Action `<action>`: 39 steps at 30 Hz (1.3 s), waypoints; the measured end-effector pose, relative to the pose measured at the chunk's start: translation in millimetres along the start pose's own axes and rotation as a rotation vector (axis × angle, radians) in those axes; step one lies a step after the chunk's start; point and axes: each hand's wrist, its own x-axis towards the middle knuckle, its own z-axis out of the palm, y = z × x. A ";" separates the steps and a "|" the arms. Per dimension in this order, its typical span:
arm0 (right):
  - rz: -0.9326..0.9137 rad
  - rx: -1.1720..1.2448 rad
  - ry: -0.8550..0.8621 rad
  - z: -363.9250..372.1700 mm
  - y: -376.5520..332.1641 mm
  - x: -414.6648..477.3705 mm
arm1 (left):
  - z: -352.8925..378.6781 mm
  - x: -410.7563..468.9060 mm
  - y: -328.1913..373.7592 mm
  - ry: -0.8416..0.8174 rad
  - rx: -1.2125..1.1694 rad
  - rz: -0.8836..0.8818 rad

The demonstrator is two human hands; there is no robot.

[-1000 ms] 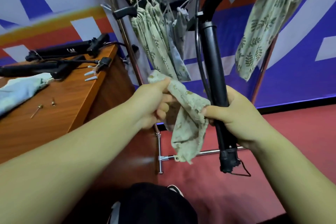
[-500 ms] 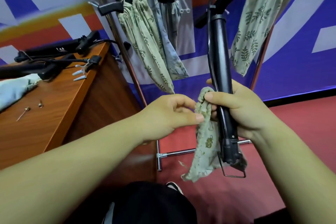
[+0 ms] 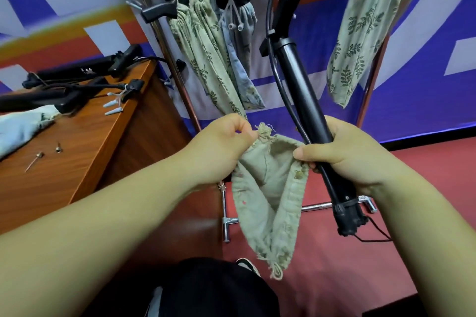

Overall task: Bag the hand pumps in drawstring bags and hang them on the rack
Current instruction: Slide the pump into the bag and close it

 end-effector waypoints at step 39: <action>-0.120 0.056 0.249 10.6 10.7 19.3 | 5.6 1.4 -19.7 -0.083 0.096 -0.327</action>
